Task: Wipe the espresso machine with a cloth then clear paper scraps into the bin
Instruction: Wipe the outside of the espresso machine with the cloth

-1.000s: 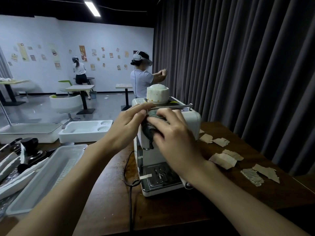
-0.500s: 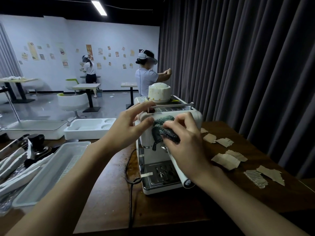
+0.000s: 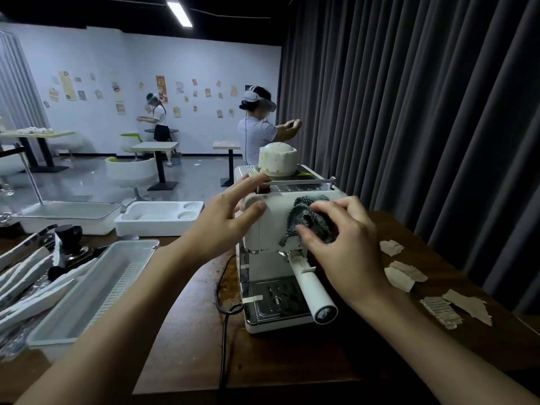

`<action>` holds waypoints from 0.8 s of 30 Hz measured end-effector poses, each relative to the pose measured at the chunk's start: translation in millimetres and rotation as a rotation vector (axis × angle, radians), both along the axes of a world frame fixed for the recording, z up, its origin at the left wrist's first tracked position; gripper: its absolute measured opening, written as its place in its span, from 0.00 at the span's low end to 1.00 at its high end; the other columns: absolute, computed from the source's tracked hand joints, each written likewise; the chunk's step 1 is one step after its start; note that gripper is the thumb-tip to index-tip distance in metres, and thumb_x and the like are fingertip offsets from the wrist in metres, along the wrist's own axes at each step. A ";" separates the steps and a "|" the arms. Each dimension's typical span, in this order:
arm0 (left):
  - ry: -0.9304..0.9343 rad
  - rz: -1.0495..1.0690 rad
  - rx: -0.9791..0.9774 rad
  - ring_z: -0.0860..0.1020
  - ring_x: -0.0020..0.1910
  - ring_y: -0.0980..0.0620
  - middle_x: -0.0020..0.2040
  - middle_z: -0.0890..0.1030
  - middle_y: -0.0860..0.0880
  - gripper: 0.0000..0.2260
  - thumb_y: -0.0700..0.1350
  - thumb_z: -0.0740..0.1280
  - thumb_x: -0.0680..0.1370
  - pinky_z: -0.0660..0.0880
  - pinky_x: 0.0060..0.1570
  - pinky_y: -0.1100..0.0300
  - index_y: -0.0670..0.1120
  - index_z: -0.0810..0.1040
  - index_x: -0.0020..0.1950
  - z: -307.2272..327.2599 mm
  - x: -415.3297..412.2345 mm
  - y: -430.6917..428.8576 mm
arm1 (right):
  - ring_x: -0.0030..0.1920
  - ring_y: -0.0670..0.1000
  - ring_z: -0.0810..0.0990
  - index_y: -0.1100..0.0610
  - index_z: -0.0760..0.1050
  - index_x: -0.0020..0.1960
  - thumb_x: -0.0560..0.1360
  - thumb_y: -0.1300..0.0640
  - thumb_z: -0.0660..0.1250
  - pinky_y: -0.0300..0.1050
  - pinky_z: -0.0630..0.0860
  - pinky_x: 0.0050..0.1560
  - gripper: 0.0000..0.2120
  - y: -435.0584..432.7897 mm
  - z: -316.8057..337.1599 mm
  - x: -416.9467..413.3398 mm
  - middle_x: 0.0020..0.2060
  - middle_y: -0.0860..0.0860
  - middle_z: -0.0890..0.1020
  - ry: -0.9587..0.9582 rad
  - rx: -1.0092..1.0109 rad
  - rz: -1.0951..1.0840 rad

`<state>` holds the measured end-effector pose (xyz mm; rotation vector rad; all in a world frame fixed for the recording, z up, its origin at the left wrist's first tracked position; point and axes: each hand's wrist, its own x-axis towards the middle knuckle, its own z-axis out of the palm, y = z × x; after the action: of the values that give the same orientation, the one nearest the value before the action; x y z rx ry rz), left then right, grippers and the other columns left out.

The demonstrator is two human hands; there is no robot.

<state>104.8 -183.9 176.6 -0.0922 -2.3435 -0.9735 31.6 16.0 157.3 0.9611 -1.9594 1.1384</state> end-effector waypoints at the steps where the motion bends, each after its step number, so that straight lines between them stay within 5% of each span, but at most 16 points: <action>1: -0.002 -0.002 0.007 0.73 0.71 0.52 0.72 0.73 0.61 0.21 0.59 0.62 0.79 0.69 0.72 0.44 0.68 0.66 0.72 -0.8 -0.6 -0.2 | 0.46 0.48 0.76 0.58 0.82 0.54 0.70 0.51 0.76 0.26 0.69 0.47 0.17 -2.1 -0.4 3.1 0.47 0.52 0.76 -0.034 -0.009 0.027; 3: -0.011 0.000 0.014 0.73 0.71 0.53 0.73 0.72 0.60 0.22 0.59 0.62 0.79 0.69 0.72 0.44 0.65 0.66 0.74 -1.1 -1.2 -0.2 | 0.46 0.47 0.76 0.57 0.83 0.53 0.71 0.45 0.73 0.29 0.71 0.47 0.18 -3.5 -0.5 6.3 0.47 0.51 0.75 -0.088 -0.040 0.057; 6: -0.021 -0.010 0.013 0.73 0.71 0.52 0.74 0.71 0.59 0.22 0.57 0.63 0.80 0.70 0.71 0.47 0.63 0.66 0.75 -1.4 -2.3 -1.6 | 0.45 0.48 0.76 0.57 0.83 0.51 0.72 0.50 0.74 0.39 0.75 0.46 0.12 -3.0 1.4 5.6 0.45 0.51 0.76 -0.129 -0.088 0.056; 10: -0.017 -0.045 0.066 0.69 0.73 0.58 0.74 0.73 0.56 0.19 0.56 0.60 0.82 0.68 0.63 0.72 0.62 0.69 0.73 0.2 -3.7 -3.3 | 0.44 0.47 0.74 0.57 0.82 0.46 0.71 0.57 0.76 0.29 0.70 0.44 0.07 -14.9 2.1 11.6 0.45 0.51 0.74 -0.103 0.022 0.060; 14: 0.006 -0.071 0.150 0.71 0.70 0.63 0.71 0.76 0.55 0.21 0.57 0.55 0.80 0.66 0.69 0.66 0.59 0.71 0.73 1.5 -2.7 0.2 | 0.42 0.46 0.73 0.56 0.80 0.48 0.71 0.58 0.75 0.27 0.68 0.42 0.08 -35.9 -1.0 26.8 0.45 0.47 0.70 -0.076 0.170 0.142; 24: 0.009 -0.032 0.085 0.69 0.69 0.67 0.69 0.75 0.60 0.15 0.50 0.58 0.85 0.62 0.60 0.82 0.61 0.70 0.72 1.1 -2.1 1.5 | 0.46 0.49 0.74 0.59 0.80 0.44 0.69 0.63 0.76 0.23 0.65 0.45 0.06 18.4 -7.1 -5.5 0.44 0.52 0.75 -0.190 0.032 -0.046</action>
<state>102.7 -182.4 177.7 -0.1003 -2.2952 -1.0849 26.1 34.3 150.2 0.8454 -2.1448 1.2137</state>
